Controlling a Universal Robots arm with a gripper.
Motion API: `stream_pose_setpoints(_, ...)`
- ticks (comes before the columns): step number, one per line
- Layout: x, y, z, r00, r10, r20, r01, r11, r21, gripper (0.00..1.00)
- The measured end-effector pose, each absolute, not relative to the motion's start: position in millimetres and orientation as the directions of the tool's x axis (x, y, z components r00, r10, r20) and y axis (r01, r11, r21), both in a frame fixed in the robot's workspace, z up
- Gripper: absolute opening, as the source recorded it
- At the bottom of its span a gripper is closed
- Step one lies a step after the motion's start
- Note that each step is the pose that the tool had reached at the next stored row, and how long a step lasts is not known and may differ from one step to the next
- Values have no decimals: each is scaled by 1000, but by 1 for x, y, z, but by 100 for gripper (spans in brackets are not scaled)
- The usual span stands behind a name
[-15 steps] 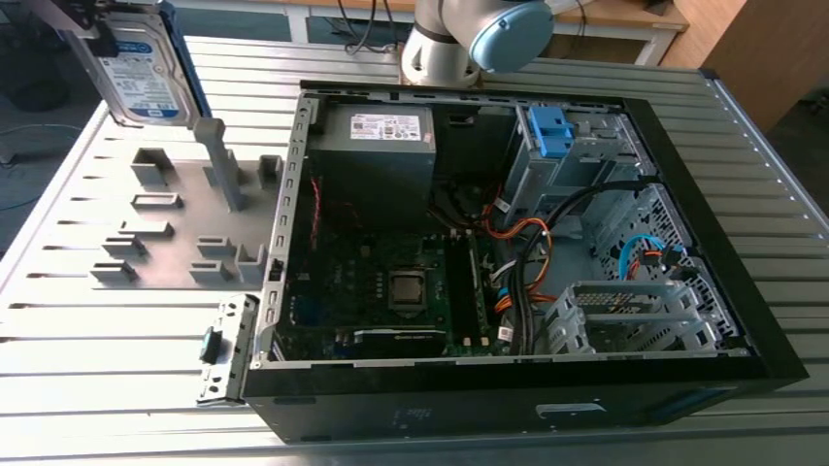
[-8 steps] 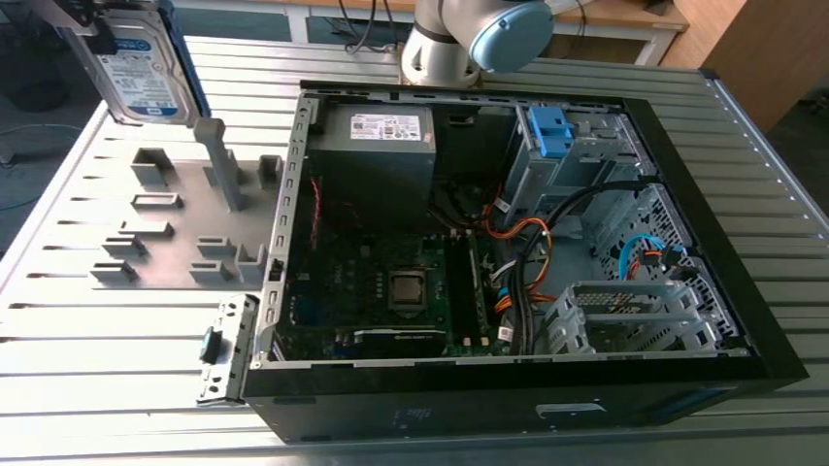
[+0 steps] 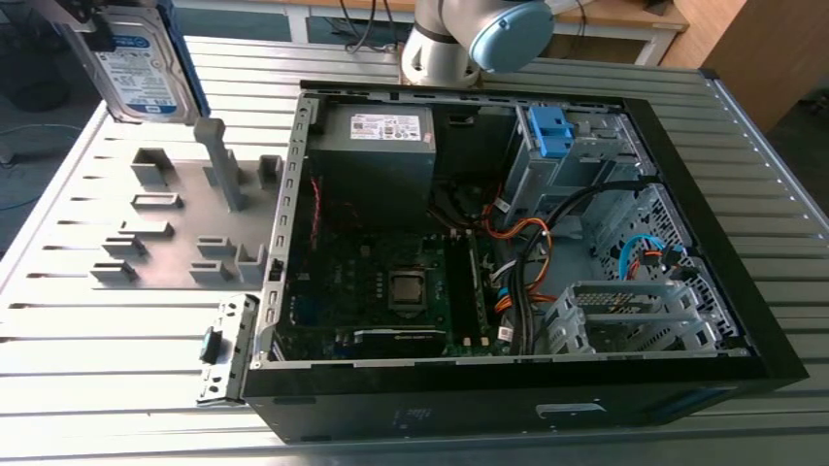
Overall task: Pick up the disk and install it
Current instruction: 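Pick up the disk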
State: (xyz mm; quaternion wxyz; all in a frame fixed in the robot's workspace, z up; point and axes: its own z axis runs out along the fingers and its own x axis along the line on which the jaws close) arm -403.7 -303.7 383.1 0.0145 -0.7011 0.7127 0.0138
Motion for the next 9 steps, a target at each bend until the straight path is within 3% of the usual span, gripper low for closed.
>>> stream_pose_setpoints(9, -404, -304, 387, -16, -999, -40, -1000, 16, -1, 36)
